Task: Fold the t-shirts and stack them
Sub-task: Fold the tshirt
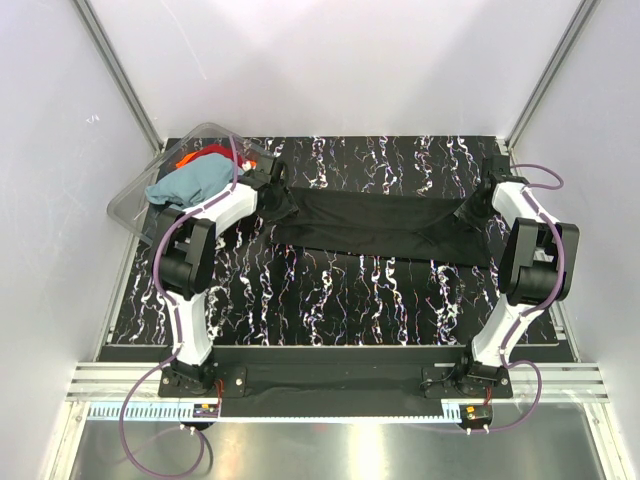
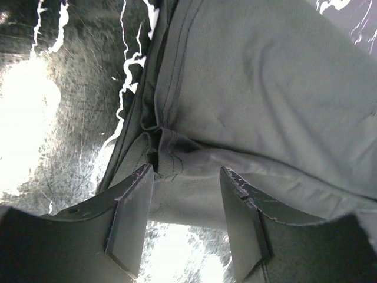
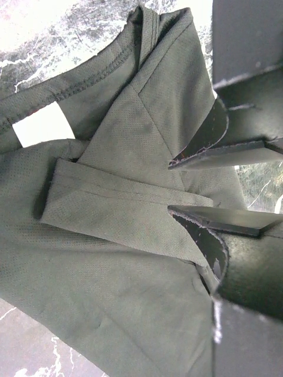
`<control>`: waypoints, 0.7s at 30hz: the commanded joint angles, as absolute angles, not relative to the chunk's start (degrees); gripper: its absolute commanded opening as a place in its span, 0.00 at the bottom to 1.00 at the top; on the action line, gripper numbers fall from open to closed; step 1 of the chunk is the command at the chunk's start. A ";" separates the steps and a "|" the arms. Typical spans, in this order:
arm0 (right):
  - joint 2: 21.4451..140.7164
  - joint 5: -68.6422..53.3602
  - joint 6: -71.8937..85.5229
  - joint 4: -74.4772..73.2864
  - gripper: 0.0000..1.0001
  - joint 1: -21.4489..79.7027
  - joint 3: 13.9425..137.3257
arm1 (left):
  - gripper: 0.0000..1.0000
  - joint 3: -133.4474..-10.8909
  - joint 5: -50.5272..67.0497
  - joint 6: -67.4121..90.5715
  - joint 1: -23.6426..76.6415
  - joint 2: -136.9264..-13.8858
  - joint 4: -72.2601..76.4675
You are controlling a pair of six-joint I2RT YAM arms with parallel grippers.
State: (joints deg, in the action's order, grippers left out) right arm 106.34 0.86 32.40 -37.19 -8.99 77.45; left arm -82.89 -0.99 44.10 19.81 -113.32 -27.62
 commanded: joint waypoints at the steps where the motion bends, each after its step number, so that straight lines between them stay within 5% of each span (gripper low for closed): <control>1: 106.61 1.23 31.99 -35.51 0.37 -8.70 79.45 | 0.53 -83.58 -3.95 46.84 19.51 -113.03 -24.87; 21: 112.93 -3.61 31.64 -24.87 0.41 -14.85 80.68 | 0.54 -75.24 -10.90 45.70 23.99 -103.97 -19.95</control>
State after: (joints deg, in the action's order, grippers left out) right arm 110.83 -2.48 30.33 -27.20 -15.35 78.72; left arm -76.01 -8.51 45.30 24.29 -105.62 -23.22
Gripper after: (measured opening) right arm 0.411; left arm 0.537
